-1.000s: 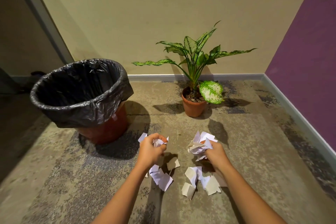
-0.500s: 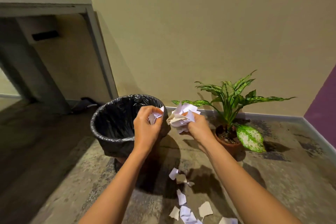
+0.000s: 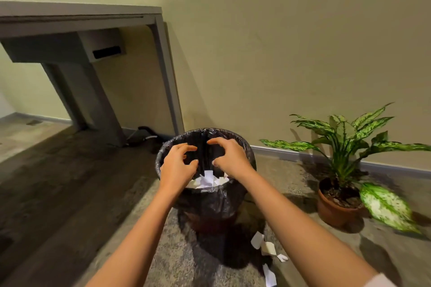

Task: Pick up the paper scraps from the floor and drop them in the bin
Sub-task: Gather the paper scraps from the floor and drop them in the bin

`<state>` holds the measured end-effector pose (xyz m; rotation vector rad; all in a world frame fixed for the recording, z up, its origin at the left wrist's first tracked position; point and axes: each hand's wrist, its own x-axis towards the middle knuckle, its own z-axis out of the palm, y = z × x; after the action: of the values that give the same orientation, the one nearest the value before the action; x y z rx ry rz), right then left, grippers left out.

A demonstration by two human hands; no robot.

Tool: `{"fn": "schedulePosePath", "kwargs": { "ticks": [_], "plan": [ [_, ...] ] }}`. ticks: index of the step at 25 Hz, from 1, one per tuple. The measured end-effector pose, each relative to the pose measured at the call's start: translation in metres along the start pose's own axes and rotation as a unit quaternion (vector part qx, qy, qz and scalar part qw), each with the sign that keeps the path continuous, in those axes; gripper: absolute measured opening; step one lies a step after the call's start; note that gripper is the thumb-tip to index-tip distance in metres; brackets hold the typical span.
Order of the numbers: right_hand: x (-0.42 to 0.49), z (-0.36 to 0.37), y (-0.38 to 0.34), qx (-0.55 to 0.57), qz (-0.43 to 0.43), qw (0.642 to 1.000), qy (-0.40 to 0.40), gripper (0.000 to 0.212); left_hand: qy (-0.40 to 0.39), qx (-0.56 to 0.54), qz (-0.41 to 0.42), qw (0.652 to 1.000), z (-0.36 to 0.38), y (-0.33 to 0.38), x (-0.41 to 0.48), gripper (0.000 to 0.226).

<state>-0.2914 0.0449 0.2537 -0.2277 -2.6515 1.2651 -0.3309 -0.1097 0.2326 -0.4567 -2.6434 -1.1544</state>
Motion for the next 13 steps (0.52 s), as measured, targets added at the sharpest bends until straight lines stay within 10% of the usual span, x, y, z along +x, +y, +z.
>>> {"fn": "schedulePosePath", "kwargs": {
  "ticks": [13],
  "plan": [
    [-0.051, -0.043, 0.058, 0.06, -0.024, 0.993, 0.102, 0.047, 0.013, 0.054, 0.141, 0.988, 0.035, 0.048, -0.044, 0.033]
  ]
}}
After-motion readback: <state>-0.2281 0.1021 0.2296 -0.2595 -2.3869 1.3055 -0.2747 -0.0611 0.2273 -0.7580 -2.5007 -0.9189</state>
